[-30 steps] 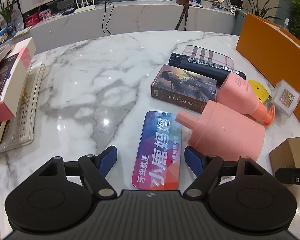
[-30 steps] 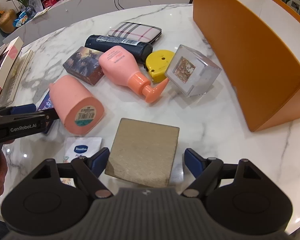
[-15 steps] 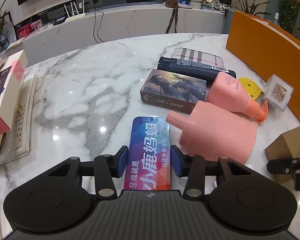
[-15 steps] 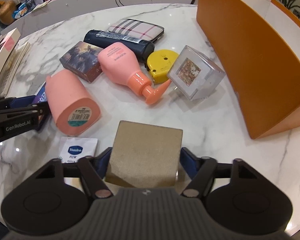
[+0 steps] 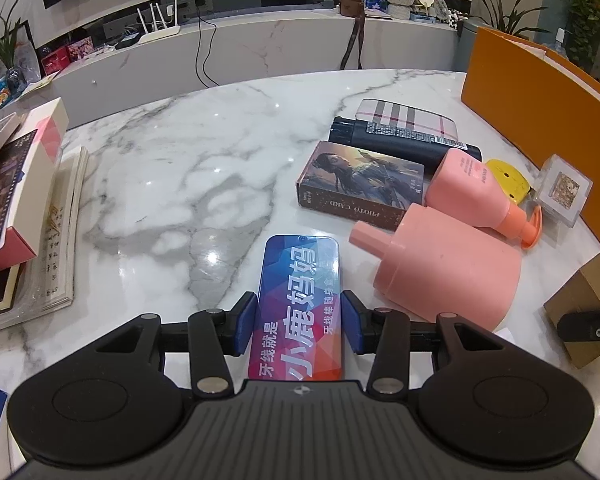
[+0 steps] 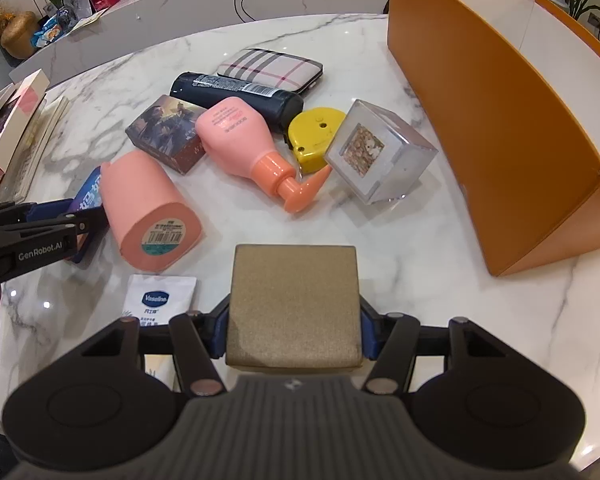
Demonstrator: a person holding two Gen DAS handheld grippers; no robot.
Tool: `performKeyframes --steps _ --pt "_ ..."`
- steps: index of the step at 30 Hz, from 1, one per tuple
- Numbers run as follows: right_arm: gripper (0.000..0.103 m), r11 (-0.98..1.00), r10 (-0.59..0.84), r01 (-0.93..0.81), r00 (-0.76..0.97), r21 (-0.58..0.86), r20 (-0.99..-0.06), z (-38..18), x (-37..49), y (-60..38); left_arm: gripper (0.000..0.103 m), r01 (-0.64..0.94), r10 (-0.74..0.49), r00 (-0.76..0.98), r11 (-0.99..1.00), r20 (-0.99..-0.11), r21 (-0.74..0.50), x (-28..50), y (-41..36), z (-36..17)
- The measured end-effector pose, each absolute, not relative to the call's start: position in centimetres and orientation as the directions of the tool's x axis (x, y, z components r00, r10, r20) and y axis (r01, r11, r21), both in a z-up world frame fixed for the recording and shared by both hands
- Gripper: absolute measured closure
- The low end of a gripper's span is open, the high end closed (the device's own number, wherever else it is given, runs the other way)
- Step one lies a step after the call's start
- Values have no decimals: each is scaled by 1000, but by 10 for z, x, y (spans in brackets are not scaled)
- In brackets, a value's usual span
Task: Organize rigid objects
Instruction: 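Carry the tin and the tan pad over the orange box with both tools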
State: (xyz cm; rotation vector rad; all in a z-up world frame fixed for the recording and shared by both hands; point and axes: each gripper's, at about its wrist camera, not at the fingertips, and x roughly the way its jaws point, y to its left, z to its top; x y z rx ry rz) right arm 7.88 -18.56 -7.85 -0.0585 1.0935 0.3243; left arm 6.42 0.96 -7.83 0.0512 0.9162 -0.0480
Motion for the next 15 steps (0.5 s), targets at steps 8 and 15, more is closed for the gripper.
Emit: performKeyframes --steps 8,15 --pt "42 948 247 -294 430 124 -868 -69 75 -187 52 59 -50 601 998 -797 -18 59 18 -68" --pt "42 940 264 -319 447 123 -855 -56 70 -185 52 48 -63 616 998 -785 -42 50 29 -43"
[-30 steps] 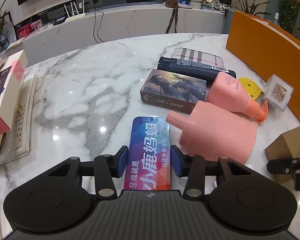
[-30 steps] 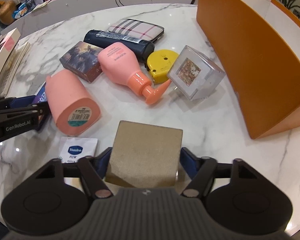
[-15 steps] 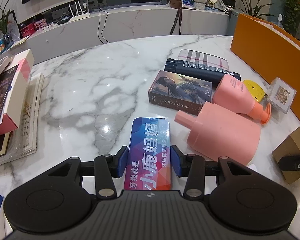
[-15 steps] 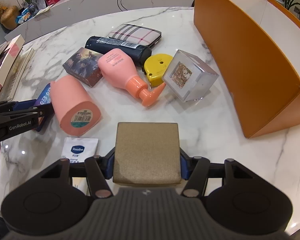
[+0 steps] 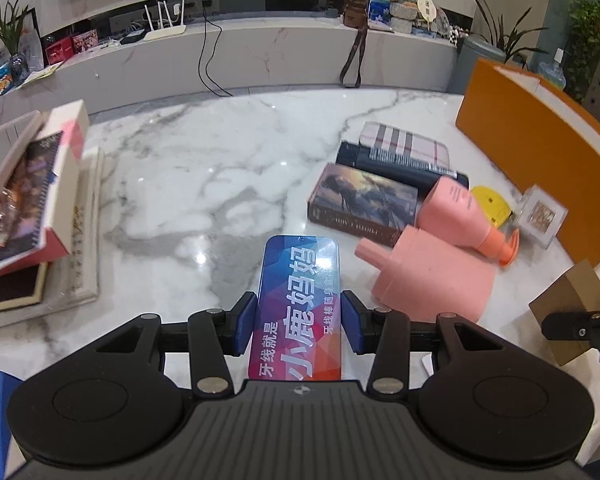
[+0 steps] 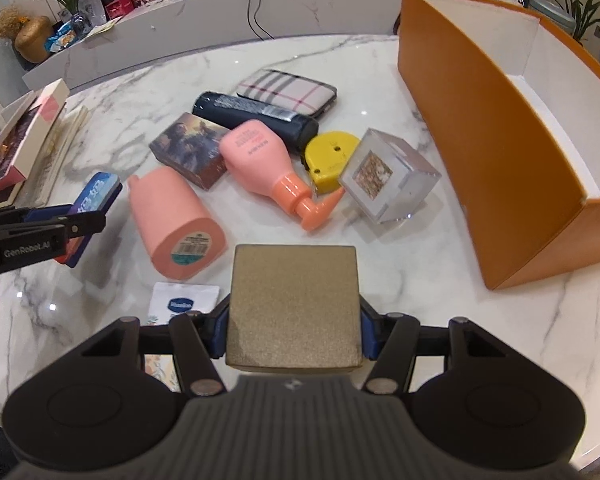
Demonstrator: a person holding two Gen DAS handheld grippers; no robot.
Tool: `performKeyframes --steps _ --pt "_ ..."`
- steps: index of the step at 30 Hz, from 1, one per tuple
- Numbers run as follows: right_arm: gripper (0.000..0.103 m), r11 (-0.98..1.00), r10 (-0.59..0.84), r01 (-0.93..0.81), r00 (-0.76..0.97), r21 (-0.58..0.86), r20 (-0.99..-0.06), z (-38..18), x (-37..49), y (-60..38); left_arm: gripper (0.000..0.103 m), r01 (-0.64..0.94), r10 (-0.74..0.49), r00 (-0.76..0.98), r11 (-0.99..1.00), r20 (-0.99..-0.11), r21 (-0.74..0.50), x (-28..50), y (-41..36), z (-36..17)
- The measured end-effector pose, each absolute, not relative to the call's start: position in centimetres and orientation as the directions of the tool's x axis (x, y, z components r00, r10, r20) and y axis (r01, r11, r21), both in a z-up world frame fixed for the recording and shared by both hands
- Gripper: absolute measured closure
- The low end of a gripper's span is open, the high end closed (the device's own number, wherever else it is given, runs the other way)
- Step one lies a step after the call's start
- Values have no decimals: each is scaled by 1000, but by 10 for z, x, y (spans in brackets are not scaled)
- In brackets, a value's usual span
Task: Organize rigid objects
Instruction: 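Carry the tin and the tan pad over the orange box with both tools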
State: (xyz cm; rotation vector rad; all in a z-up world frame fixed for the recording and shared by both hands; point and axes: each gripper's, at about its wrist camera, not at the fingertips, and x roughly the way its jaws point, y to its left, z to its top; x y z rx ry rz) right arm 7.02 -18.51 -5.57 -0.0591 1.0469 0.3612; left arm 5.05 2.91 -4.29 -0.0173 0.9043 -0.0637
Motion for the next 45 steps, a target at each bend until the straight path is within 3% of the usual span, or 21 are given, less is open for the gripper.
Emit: performKeyframes --steps 14,27,35,45 --pt "42 925 332 -349 543 152 -771 16 79 -199 52 60 -60 682 998 -729 -26 45 25 24" --pt "42 928 308 -366 635 75 -708 100 146 -260 52 230 -224 717 970 -660 -80 99 -82 76" --pt "42 959 178 -282 634 -11 -753 78 190 -325 52 348 -348 657 927 -669 -140 145 -168 62" --pt "42 991 76 -137 602 -9 -795 32 234 -388 52 429 -414 583 887 -699 -167 186 -245 29"
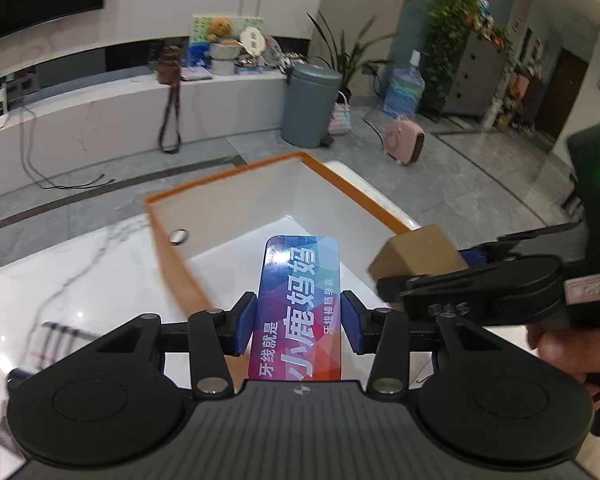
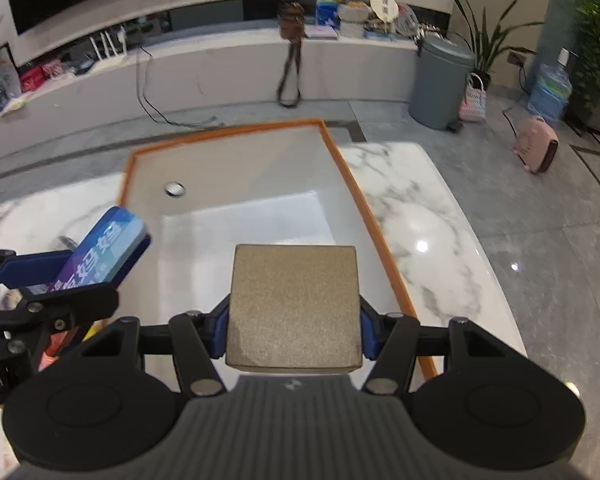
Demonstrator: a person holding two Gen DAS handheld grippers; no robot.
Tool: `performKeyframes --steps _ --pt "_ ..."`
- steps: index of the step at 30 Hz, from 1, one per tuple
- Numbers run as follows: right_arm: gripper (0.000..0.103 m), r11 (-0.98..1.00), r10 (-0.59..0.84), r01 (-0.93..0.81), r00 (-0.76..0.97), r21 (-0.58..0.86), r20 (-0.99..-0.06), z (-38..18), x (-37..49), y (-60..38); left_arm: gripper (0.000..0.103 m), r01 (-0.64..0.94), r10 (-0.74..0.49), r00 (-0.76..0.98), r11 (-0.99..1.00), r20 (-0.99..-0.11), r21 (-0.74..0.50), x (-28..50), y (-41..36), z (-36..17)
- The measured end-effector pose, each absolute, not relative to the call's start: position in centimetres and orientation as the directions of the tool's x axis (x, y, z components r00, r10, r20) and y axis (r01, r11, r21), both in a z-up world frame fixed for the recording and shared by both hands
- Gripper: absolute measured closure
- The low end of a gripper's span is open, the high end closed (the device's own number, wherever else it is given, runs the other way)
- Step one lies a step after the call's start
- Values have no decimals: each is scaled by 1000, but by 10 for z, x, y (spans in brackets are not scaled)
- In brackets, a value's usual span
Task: Organize rigid objects
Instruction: 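Carry the tin and the tan pad over the orange box with both tools, then lower the tin into the box with the left tool while the right tool releases the pad inside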
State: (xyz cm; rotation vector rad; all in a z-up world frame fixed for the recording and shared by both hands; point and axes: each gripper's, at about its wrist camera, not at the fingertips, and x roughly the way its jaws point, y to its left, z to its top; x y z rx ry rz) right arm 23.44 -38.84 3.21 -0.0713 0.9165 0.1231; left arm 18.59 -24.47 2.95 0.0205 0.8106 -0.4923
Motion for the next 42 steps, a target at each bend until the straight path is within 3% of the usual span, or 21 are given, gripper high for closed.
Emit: performKeyframes --steps 7,20,28,42 --pt "43 989 36 -143 538 -49 -842 -8 261 -395 52 446 -355 563 891 -746 -87 188 -278 -2" --pt "43 977 42 -202 470 -62 -882 -24 256 -389 51 541 -259 500 839 -826 64 177 -320 -21" --pt "43 982 46 -188 384 -29 -922 -44 266 -385 51 611 -119 468 760 -876 224 185 -338 -36" --pt "42 985 46 -170 304 -7 -952 -61 266 -384 54 628 -61 452 731 -890 268 191 -340 -46"
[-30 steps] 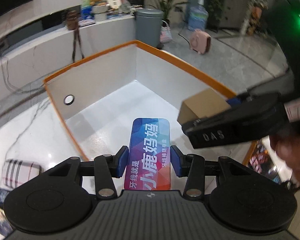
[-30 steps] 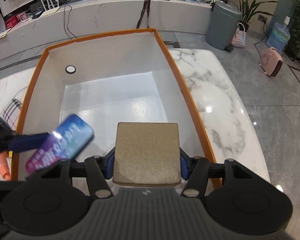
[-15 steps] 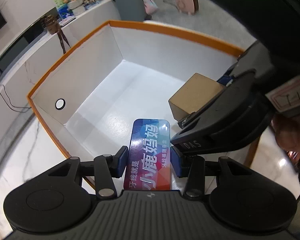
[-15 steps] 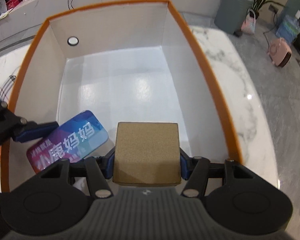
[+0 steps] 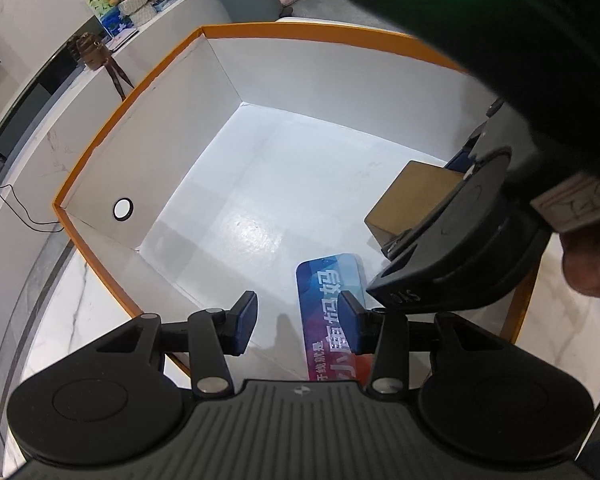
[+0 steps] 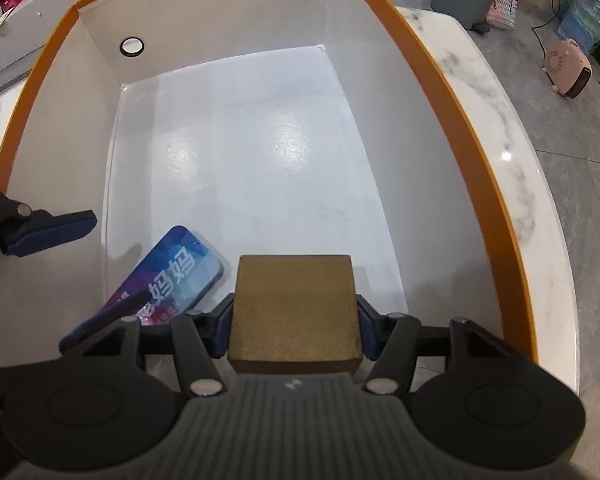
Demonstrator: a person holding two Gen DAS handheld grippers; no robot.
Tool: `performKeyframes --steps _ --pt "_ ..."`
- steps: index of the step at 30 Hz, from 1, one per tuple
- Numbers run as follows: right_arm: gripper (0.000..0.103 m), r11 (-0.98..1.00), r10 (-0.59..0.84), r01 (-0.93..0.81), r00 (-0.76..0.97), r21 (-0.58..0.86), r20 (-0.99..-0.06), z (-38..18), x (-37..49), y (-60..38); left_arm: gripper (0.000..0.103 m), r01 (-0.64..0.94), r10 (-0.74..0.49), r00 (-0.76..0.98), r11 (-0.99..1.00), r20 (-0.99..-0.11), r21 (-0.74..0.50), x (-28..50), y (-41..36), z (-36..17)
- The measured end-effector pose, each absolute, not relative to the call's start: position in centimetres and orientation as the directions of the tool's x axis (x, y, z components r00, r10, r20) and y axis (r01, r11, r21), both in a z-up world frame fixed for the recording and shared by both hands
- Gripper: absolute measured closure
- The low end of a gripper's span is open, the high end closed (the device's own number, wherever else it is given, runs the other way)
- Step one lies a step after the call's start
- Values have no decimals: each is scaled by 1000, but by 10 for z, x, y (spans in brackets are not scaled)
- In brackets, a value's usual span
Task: Organize rigid objects
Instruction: 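Lower the tin into the box with the left tool while the right tool releases the pad inside, then withdraw both tools from the box back toward the table items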
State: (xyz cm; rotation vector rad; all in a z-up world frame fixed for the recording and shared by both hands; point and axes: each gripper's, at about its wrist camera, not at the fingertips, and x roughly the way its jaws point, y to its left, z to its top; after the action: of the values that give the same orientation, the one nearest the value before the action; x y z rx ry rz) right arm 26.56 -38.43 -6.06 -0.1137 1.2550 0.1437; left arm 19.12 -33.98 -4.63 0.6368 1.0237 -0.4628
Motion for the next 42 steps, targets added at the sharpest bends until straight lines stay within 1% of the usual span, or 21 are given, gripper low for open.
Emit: performKeyframes --steps 3,5,9,16,21,22,25,29,32,33,35,37,42 --pt "38 989 52 -146 310 7 -949 -56 266 -387 52 618 -57 466 735 -883 279 192 -339 -45" --pt "33 990 74 -139 328 30 -942 -50 265 -390 52 608 -74 469 750 -880 262 193 -335 -41" --pt "33 988 115 -137 370 69 -922 -32 262 -389 51 586 -91 496 769 -864 255 192 -330 -30" --pt "33 987 109 -157 423 46 -900 -5 253 -381 51 560 -107 524 791 -845 247 188 -319 -11" --pt "33 983 112 -183 456 30 -883 12 244 -371 51 541 -161 530 820 -832 186 178 -303 5" --pt "33 982 114 -189 461 27 -880 15 242 -369 49 536 -166 537 824 -827 183 175 -300 9" --pt "32 979 116 -202 480 20 -870 24 235 -362 48 508 -161 566 841 -809 188 165 -293 20" --pt "32 974 131 -227 504 15 -854 38 225 -351 48 470 -167 581 868 -796 161 151 -276 31" --pt "31 968 141 -252 522 7 -841 47 217 -339 48 447 -148 595 878 -790 171 141 -267 37" --pt "31 966 144 -259 528 3 -837 50 213 -336 47 439 -143 601 882 -786 175 138 -264 39" --pt "30 962 147 -274 540 -8 -828 55 206 -329 40 421 -149 619 892 -771 166 131 -256 45" --pt "30 959 154 -285 554 -12 -818 60 199 -326 33 412 -180 644 901 -744 138 119 -249 51" --pt "30 956 171 -293 587 -12 -791 70 179 -321 32 383 -184 681 915 -709 130 97 -229 58"
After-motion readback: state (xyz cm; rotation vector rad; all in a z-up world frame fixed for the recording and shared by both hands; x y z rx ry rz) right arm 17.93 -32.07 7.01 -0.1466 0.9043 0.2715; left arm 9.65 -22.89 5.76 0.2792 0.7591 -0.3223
